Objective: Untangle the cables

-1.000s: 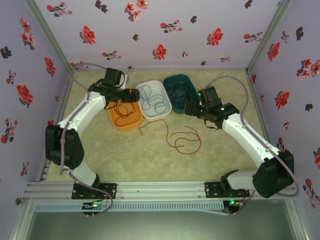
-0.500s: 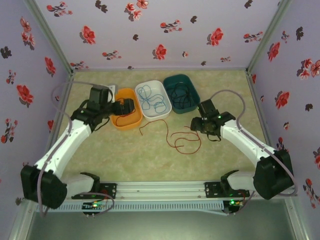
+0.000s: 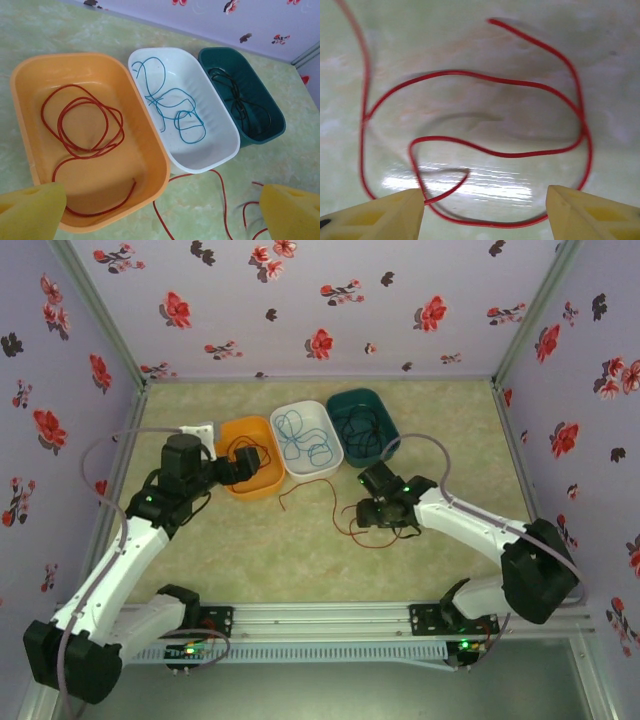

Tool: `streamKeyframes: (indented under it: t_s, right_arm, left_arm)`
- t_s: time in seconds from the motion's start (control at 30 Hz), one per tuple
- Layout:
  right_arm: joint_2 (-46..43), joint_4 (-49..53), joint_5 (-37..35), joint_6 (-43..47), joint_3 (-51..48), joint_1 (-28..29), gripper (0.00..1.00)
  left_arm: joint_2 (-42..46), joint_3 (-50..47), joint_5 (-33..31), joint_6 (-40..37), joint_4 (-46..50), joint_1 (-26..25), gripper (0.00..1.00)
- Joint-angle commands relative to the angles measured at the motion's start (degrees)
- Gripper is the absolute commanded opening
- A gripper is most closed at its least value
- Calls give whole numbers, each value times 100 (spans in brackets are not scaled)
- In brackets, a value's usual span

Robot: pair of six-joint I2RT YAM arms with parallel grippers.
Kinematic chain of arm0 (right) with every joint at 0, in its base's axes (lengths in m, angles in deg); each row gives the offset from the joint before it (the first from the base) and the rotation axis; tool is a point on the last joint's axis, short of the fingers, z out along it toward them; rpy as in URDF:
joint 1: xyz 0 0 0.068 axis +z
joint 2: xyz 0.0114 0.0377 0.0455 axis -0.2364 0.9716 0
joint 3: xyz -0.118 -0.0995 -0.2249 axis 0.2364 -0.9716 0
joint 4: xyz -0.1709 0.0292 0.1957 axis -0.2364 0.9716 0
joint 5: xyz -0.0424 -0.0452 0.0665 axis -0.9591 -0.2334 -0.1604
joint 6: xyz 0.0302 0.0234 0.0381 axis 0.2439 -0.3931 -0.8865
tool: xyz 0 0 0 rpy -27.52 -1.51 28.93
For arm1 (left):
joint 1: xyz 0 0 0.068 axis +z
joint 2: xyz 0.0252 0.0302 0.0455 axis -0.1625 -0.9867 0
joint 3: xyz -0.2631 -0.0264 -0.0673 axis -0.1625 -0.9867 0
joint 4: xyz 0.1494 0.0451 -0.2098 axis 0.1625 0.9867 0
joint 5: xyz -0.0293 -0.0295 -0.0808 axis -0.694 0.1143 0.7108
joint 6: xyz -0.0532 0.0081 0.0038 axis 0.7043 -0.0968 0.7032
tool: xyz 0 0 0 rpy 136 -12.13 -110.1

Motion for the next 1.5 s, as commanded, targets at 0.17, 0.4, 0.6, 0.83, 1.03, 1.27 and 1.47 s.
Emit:
streamKeyframes:
  t_s: [0.17,0.4,0.6,0.83,1.03,1.27,1.47]
  right_arm:
    - [724,393,-210,937,986,701,66]
    - [1554,771,-386,1352,1627,1101,66]
    - [2207,1056,-483,1636,2030,1214,63]
    - [2605,1175,-642,1700,2173,1244,62]
    - [2848,1188,-652,1756,2236,1243,61]
    - [2910,1172,-756,1853,2203,1229,57]
    - [3034,1154,-761,1951,2251,1231,52]
  left_arm:
    - [259,-155,-481,131,-232,-28,100]
    - [370,-164,-831,168,6,-21,100]
    - [497,-290,-1044,212,51,-7,100]
    - [538,-300,-1122,199,75,25,100]
    - [563,-321,-1140,204,95,43,100]
    - [507,-323,-1148,218,70,58,100]
    - [507,-322,-1148,248,98,59,100]
